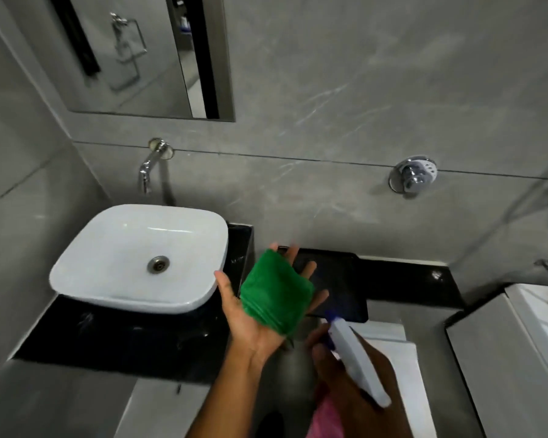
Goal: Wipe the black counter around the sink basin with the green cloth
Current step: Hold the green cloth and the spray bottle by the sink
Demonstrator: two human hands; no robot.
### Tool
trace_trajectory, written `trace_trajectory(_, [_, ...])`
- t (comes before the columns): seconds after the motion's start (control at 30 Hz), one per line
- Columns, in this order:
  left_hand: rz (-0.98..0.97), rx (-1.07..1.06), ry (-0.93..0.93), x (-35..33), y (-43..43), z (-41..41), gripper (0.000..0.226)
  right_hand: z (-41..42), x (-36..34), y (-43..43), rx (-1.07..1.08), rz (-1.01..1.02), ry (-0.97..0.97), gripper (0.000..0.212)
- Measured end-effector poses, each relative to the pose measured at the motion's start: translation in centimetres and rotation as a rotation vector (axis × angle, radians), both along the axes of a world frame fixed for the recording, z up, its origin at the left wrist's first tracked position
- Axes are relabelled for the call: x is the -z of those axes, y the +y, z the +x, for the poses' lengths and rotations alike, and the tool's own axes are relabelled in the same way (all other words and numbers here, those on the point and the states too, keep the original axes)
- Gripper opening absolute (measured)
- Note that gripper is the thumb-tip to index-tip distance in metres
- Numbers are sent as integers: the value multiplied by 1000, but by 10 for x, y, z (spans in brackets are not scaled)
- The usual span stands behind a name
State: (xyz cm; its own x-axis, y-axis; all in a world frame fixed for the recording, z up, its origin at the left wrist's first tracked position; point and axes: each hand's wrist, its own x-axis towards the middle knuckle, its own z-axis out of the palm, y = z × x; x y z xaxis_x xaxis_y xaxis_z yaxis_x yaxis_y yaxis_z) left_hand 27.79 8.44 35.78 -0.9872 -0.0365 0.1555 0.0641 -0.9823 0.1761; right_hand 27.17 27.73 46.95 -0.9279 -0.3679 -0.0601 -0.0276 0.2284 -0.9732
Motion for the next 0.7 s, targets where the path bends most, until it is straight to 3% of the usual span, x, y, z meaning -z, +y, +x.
trace_trajectory(0.03, [-14,4,45,-10,6,10,108,44,2,-6,-41,-7,79,21])
trace_trajectory(0.07, [-35,5,65,-19,13,21,108,66,-6,2,-43,9,14,21])
trace_trajectory(0.13, [-73,-25,70,-36,22,40,108,97,-18,9,-42,35,-38,44])
trace_trajectory(0.27, [-103,-30,142,-51,35,68,107,124,-37,18,-73,95,60,30])
trace_trajectory(0.33, [-114,-37,153,-58,41,80,107,135,-45,19,-77,211,124,56])
trace_trajectory(0.4, [-102,-41,154,-63,45,87,107,136,-43,20,-59,293,138,66])
trace_trajectory(0.57, [-116,-54,165,-65,46,93,110,143,-47,18,-88,310,174,40])
trace_trajectory(0.7, [-114,-50,162,-64,42,92,110,142,-40,13,-67,352,171,51])
